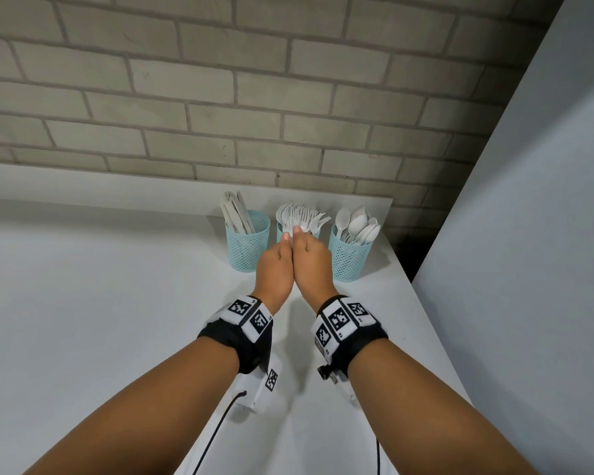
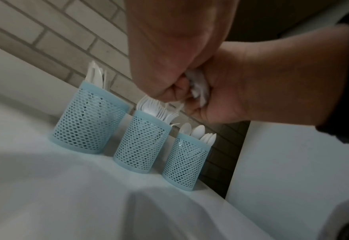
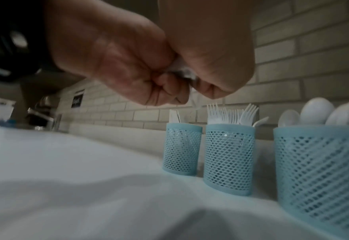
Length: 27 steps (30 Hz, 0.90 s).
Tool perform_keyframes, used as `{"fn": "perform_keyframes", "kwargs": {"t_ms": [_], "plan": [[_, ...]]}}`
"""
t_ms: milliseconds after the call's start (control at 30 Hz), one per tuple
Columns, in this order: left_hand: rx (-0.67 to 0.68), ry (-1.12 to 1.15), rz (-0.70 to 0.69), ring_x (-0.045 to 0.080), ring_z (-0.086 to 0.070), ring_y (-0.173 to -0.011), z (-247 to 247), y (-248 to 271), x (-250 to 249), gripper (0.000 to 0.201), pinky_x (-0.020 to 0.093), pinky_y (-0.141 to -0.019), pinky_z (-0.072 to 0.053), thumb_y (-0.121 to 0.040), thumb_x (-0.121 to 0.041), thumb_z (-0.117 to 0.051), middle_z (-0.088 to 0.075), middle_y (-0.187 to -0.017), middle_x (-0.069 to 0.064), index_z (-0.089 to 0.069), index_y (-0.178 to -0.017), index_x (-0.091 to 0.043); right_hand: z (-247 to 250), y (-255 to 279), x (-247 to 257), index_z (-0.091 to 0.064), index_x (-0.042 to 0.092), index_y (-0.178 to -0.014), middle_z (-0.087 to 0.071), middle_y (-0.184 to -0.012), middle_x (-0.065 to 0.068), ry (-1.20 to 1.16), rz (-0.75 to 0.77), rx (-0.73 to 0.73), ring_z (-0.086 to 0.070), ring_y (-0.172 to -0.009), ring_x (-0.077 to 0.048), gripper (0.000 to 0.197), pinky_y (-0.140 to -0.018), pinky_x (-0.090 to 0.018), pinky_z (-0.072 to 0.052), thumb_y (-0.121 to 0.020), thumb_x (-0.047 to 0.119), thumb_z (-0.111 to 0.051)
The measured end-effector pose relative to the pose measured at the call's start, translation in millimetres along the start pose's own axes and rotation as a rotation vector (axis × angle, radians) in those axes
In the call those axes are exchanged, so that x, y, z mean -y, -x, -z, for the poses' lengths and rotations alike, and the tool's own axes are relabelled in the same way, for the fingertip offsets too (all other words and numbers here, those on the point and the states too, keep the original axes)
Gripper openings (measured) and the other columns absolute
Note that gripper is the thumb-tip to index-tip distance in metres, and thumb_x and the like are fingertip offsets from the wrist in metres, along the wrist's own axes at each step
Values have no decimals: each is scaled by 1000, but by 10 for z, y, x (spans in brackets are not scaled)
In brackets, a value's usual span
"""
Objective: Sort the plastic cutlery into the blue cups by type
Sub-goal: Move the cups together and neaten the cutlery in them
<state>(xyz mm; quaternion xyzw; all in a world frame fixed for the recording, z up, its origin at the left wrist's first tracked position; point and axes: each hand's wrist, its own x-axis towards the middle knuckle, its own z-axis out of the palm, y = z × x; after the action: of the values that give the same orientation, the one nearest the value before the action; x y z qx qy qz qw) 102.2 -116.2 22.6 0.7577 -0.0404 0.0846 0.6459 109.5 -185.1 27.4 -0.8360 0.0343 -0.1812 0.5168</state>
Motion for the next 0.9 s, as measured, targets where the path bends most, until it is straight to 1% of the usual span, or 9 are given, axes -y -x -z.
{"fn": "perform_keyframes", "kwargs": {"t_ms": [67,133,233,300,500,600,767,833,900], "plan": [[-61,26,-36,22,-58,-77,-2,2,10,47,39,-76,-47,-101,-33,-30,-64,-83,14,-60,-89,1,-38,-49,-33,-49,14,-92,-61,-88,-2,18,-153,49,-58,-85,-20,29,-77,-33,-46,-99,39,-35],[-72,14,-77,13,-52,-70,-7,29,-10,30,33,-70,-43,-101,-29,-35,-55,-74,1,-49,-87,-7,-12,-74,-10,-52,16,-115,-61,-110,-3,-128,-362,214,-58,-107,-26,51,-86,-40,-47,-97,54,-23],[-36,-65,-107,13,-58,-77,-37,42,-3,20,32,-73,-47,-99,-33,-38,-58,-81,-2,-46,-97,-15,103,-74,23,-62,22,-99,-70,-79,5,-367,-580,391,-67,-74,-11,61,-63,-27,-53,-96,60,-14],[-86,-276,-177,21,-56,-91,-30,15,40,28,39,-80,-48,-98,-39,-37,-60,-93,3,-51,-100,-15,122,-73,60,-59,21,-77,-62,-51,5,-439,-586,380,-57,-43,-6,57,-48,-18,-45,-98,56,-20],[-111,-411,-333,18,-44,-78,11,-1,-34,30,29,-71,-37,-99,-29,-37,-46,-83,3,-50,-82,-8,43,-41,85,-47,18,-58,-40,-50,1,-403,-475,231,-34,-43,-12,58,-44,-21,-25,-99,52,-23],[-59,-342,-311,17,-46,-64,16,-8,-36,34,27,-61,-34,-99,-32,-37,-49,-66,-1,-45,-74,-10,20,-32,75,-48,16,-59,-43,-49,1,-365,-414,195,-37,-44,-11,59,-45,-21,-28,-100,50,-21],[-75,-332,-206,21,-59,-69,64,-32,-24,53,30,-65,-46,-99,-42,-29,-64,-72,7,-64,-85,-5,0,-51,113,-53,17,-78,-60,-73,-1,-344,-376,232,-55,-67,-11,41,-60,-25,-45,-102,38,-29],[-105,-414,-222,24,-59,-80,48,-18,-20,55,36,-74,-48,-98,-44,-26,-65,-80,8,-66,-89,-7,54,-46,182,-57,19,-81,-67,-70,2,-427,-490,351,-62,-70,-12,45,-65,-29,-52,-100,47,-27],[-159,-555,-193,25,-49,-100,23,-17,-19,52,39,-88,-40,-98,-46,-25,-58,-101,9,-62,-99,-11,93,-36,196,-61,21,-81,-68,-59,5,-468,-533,393,-64,-59,-8,50,-52,-22,-51,-98,54,-28]]}}
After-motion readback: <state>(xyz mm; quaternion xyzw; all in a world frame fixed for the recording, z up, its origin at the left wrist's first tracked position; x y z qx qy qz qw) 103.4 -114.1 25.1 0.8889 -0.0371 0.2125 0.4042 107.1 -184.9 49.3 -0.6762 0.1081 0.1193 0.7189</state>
